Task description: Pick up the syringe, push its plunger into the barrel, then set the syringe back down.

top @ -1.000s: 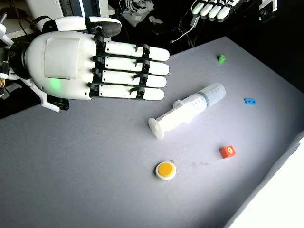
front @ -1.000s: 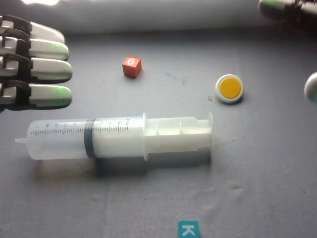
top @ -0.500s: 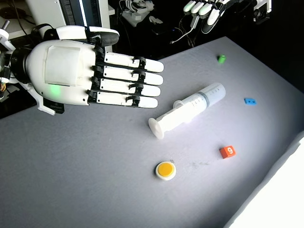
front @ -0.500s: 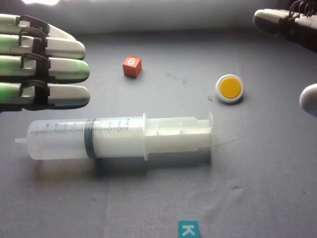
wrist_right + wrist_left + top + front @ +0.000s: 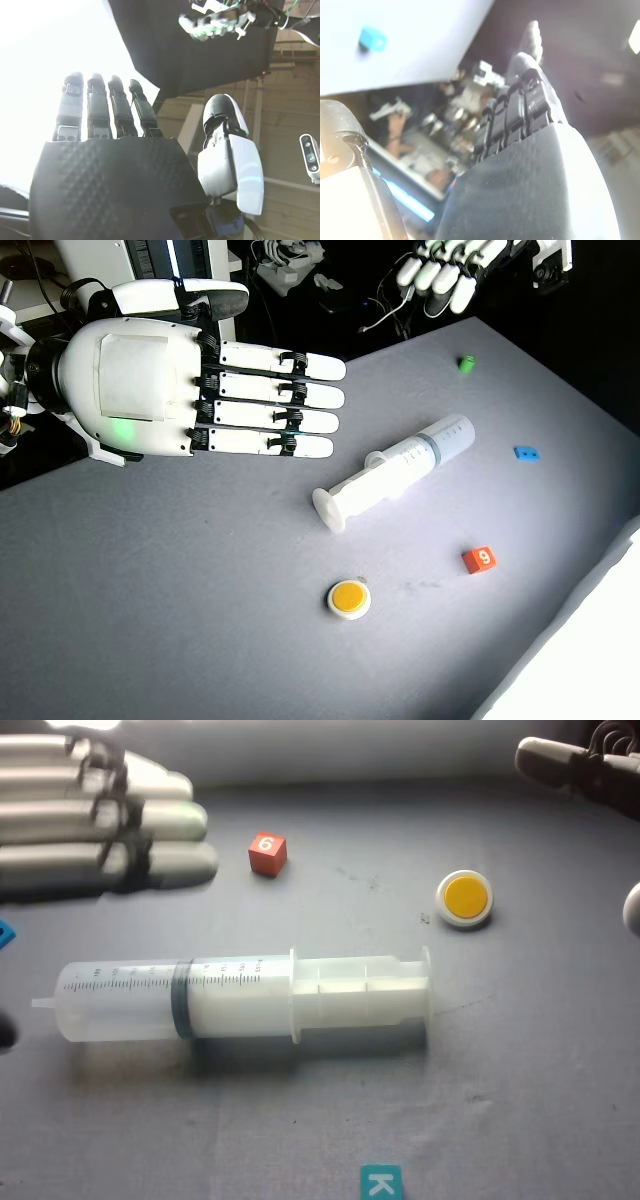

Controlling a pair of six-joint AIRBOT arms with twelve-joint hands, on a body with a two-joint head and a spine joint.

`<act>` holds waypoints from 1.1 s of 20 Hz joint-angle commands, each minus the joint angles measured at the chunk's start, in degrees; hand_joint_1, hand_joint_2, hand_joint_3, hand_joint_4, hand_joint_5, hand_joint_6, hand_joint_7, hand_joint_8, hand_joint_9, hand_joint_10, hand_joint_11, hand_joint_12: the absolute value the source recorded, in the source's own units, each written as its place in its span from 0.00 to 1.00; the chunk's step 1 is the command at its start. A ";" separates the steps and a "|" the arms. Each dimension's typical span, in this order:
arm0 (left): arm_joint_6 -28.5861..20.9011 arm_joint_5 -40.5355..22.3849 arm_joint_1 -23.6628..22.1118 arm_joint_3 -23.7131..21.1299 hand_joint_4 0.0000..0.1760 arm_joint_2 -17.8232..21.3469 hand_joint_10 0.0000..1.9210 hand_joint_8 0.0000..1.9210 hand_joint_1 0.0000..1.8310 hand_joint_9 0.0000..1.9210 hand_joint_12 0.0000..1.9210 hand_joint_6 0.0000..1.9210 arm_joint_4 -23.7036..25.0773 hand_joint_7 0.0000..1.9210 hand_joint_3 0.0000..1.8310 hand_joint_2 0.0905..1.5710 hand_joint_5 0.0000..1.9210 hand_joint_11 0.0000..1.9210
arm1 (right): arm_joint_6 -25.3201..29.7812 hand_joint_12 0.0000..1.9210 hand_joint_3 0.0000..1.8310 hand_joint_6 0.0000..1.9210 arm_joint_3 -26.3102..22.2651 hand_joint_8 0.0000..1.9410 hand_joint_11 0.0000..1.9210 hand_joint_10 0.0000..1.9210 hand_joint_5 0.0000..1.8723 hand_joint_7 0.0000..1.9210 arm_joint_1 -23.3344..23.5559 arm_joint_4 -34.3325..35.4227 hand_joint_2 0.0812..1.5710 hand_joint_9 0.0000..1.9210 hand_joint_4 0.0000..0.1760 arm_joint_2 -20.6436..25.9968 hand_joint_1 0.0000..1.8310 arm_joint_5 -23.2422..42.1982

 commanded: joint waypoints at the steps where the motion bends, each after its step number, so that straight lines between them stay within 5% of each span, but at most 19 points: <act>1: 0.05 6.10 -0.75 -1.26 0.00 0.22 0.00 0.00 0.55 0.01 0.24 0.00 -8.13 0.00 0.01 0.54 0.01 0.00 | 0.28 0.00 0.00 0.00 0.04 0.00 0.00 0.00 0.00 0.00 0.33 1.60 0.76 0.00 0.00 0.16 0.00 8.01; 8: 0.04 40.06 1.05 -13.57 0.00 0.71 0.00 0.00 0.60 0.00 0.21 0.00 -22.24 0.00 0.00 0.53 0.01 0.00 | 0.01 0.00 0.00 0.00 0.02 0.00 0.00 0.00 0.00 0.00 0.02 1.60 0.76 0.00 0.00 0.16 0.00 8.80; 11: 0.05 47.56 2.52 -15.79 0.00 0.35 0.00 0.00 0.58 0.01 0.25 0.00 -25.29 0.00 0.00 0.52 0.02 0.00 | -0.01 0.00 0.00 0.00 0.02 0.00 0.00 0.00 0.00 0.00 -0.14 1.60 0.76 0.00 0.00 0.16 0.00 9.25; 17: -0.74 60.51 6.79 -16.37 0.00 -2.72 0.00 0.00 0.58 0.00 0.20 0.00 -39.55 0.00 0.01 0.55 0.02 0.00 | -0.01 0.00 0.00 0.00 0.02 0.00 0.00 0.00 0.00 0.00 -0.19 1.60 0.77 0.00 0.00 0.16 0.00 9.92; 22: -1.33 62.81 9.36 -13.82 0.00 -6.95 0.00 0.00 0.59 0.00 0.20 0.00 -43.66 0.00 0.00 0.55 0.00 0.00 | 0.15 0.00 0.00 0.00 0.02 0.00 0.00 0.00 0.00 0.00 -0.20 1.60 0.76 0.00 0.00 0.16 0.00 10.30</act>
